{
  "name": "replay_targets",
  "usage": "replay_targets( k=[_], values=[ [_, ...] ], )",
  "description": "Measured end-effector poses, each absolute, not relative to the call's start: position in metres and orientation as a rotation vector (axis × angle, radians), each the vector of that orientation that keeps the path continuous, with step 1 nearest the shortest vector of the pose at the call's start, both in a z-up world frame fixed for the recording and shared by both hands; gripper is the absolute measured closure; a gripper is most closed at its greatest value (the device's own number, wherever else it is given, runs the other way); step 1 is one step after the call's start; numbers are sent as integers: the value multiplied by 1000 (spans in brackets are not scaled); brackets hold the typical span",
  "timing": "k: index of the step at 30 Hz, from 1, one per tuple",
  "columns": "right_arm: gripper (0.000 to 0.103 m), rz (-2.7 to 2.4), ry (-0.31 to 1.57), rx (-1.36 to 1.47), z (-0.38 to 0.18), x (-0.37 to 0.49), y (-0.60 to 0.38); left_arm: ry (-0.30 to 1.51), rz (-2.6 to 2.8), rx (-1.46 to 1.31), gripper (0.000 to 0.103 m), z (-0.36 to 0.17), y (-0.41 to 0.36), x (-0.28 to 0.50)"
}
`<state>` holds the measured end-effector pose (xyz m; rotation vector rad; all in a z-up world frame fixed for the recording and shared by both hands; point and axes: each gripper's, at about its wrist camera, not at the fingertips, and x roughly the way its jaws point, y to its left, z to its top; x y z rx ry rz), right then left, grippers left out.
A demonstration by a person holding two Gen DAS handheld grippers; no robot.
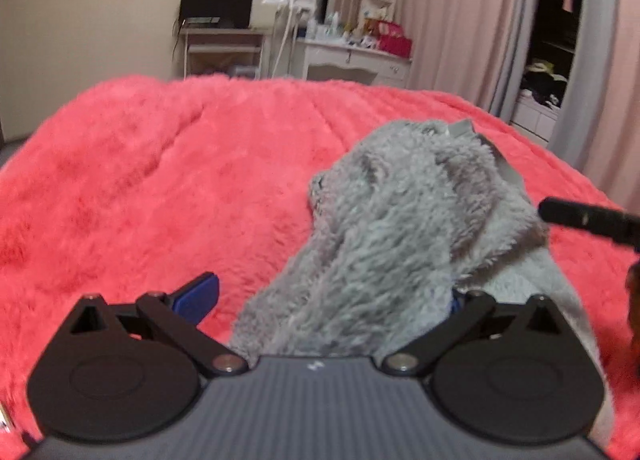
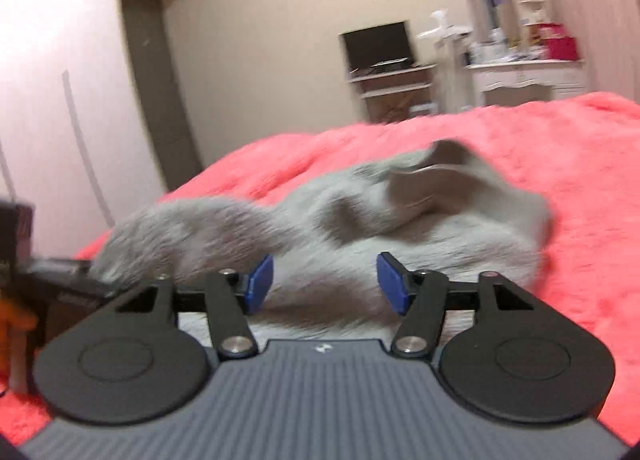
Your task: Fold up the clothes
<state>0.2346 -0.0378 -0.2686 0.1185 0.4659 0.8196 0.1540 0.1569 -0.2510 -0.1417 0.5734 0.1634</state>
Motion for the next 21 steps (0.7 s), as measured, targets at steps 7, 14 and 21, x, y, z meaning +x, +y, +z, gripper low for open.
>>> replay_targets(
  k=[7,14,21],
  values=[
    [35,939,715,258,-312,260,-57,508,117,-129,9,-250,144,150],
    [49,808,644,155,-302,259,-58,462,60,-37,58,-242,129,141],
    [46,962,783,335,-317,264,-70,450,73,-67,68,-242,134,138]
  ],
)
